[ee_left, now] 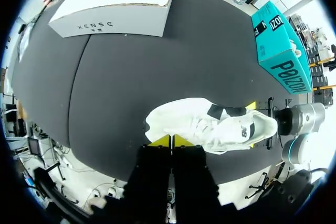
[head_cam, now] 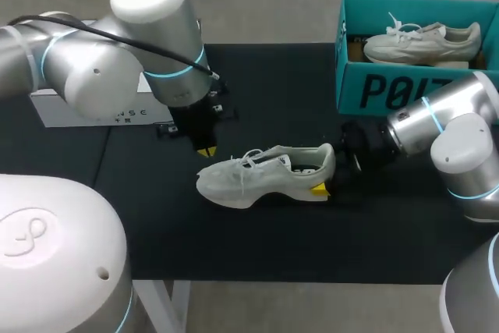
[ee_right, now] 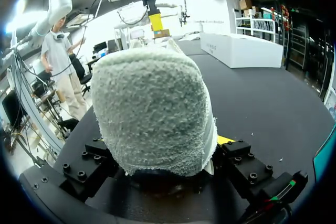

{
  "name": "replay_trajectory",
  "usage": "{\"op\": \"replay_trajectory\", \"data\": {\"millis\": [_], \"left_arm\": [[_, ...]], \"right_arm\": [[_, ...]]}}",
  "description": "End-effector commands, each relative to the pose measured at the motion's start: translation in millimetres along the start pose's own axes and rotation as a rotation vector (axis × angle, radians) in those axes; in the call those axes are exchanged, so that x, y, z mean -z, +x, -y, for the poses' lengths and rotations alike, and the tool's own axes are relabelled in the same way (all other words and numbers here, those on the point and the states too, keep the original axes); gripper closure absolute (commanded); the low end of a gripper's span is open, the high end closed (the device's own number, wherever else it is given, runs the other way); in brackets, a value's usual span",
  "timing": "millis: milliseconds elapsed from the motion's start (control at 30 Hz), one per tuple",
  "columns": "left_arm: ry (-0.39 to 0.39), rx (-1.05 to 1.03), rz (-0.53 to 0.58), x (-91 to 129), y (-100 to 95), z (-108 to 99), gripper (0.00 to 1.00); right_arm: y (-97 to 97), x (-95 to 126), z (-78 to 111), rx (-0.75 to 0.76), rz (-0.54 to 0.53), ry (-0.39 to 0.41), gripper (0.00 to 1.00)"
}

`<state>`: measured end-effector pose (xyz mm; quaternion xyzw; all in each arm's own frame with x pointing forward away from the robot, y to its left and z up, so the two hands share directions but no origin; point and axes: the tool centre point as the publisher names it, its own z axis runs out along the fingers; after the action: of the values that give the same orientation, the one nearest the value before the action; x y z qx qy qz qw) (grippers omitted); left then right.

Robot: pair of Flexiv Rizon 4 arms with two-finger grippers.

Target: Take the shoe out of the shoebox, open the shoe tongue, remove and reinsert the insole, then place the shoe into the shoebox

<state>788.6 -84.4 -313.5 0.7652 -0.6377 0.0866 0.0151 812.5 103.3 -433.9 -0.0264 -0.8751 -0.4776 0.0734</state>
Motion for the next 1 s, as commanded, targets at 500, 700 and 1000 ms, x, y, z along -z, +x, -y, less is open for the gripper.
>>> {"op": "replay_trajectory", "data": {"millis": [500,700,1000], "left_arm": [[-0.063,-0.324,0.077,-8,96.5,29,0.0],[-0.058,-0.462,0.166,-21,105.6,35,0.0],[-0.054,-0.578,0.2,-38,117.9,30,0.0]], "right_arm": [[-0.5,-8,4.6,-0.001,0.001,0.001,1.0],[-0.5,-8,4.6,-0.001,0.001,0.001,1.0],[-0.5,-8,4.6,-0.001,0.001,0.001,1.0]]}}
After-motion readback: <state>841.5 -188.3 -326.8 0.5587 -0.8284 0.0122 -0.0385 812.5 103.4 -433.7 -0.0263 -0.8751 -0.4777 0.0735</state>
